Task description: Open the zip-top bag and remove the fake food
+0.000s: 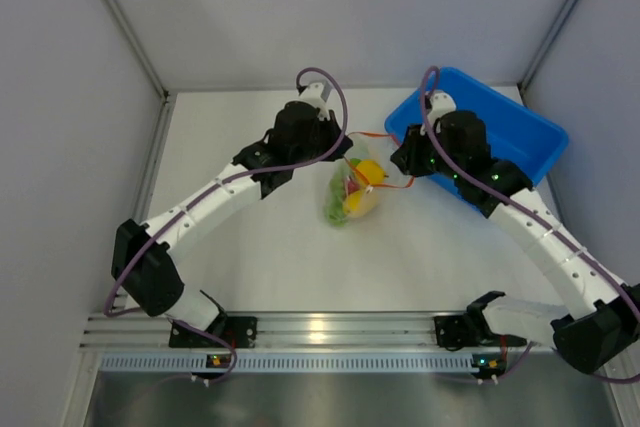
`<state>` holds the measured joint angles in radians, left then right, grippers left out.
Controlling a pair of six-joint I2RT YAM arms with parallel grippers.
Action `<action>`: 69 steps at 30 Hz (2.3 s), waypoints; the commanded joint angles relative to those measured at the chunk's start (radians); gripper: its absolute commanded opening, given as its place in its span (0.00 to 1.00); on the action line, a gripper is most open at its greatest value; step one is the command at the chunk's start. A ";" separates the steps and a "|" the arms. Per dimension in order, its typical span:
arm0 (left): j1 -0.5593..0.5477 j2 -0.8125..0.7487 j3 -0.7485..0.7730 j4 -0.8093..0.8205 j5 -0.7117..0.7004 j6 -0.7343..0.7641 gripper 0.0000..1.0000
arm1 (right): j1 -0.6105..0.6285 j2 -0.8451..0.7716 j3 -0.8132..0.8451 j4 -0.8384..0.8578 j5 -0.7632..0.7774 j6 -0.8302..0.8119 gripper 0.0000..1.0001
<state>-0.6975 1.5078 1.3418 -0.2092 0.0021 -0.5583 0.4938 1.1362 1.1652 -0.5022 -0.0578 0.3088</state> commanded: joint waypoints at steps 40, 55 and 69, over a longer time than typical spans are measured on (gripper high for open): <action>-0.017 0.043 0.062 0.079 0.082 0.023 0.00 | 0.052 0.358 -0.139 0.248 0.179 -0.387 0.25; -0.017 0.051 0.068 0.079 0.091 0.026 0.00 | 0.029 0.376 -0.147 0.248 0.196 -0.382 0.02; -0.017 0.066 0.066 0.079 0.108 0.023 0.00 | 0.038 0.298 -0.058 0.166 0.088 -0.321 0.00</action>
<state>-0.7132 1.5635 1.3605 -0.1829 0.0914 -0.5426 0.5335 1.4857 1.0336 -0.3172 0.0612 -0.0334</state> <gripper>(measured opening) 0.020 0.037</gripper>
